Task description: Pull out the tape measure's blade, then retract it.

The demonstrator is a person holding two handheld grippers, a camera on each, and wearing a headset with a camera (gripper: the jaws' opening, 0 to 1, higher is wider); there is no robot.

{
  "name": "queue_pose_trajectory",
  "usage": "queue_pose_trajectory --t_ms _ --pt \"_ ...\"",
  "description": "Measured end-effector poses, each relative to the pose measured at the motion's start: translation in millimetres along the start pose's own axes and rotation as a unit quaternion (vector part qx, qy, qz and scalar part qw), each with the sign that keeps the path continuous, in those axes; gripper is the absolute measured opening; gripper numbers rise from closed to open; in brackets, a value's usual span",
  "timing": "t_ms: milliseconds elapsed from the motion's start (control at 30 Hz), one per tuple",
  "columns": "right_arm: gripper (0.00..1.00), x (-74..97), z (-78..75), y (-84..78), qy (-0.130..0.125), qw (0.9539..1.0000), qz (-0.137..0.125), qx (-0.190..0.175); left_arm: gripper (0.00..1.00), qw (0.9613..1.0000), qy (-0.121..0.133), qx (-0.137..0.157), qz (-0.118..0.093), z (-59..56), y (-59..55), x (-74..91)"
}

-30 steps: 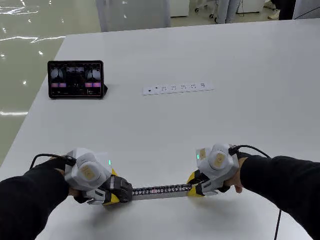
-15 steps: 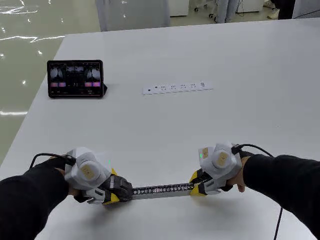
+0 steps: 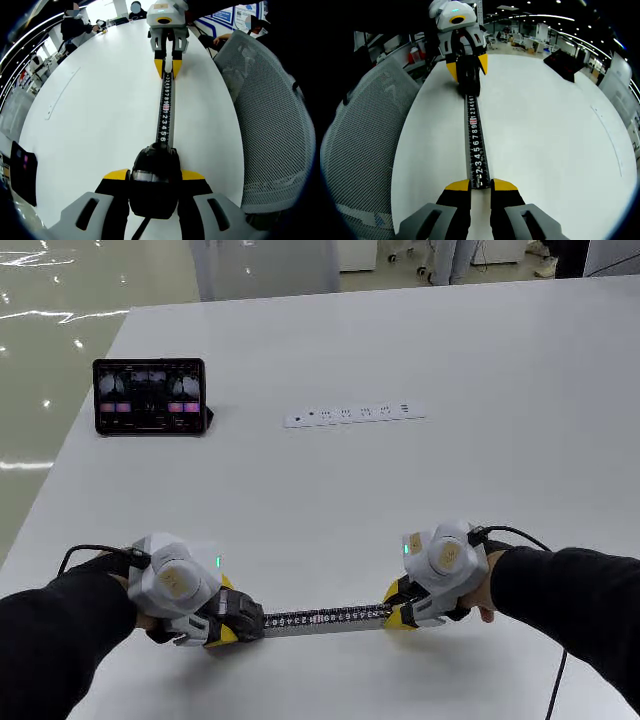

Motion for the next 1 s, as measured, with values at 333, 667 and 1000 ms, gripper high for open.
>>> queue_pose_trajectory --t_ms 333,667,1000 --pt "0.10 3.1 -0.7 -3.2 -0.001 1.0000 0.002 -0.002 0.32 1.0000 0.000 -0.001 0.000 -0.2 0.0 0.3" --pt "0.10 7.1 -2.9 -7.7 -0.001 1.0000 0.005 -0.004 0.32 1.0000 0.000 -0.001 0.000 0.2 -0.2 0.2" --pt "0.10 10.2 -2.9 -12.7 -0.003 1.0000 0.006 -0.005 0.32 1.0000 0.000 -0.001 0.000 -0.5 -0.3 -0.3"
Point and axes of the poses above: the centre of the closed fingertips' face, and the gripper's own axes: x roughly backward along the fingers, z roughly to its left, y roughly out of its top, the point moved 6 cm from there along x, roughly backward along the fingers, and after that the axes turned 14 degrees about -y, right-handed, at the moved point
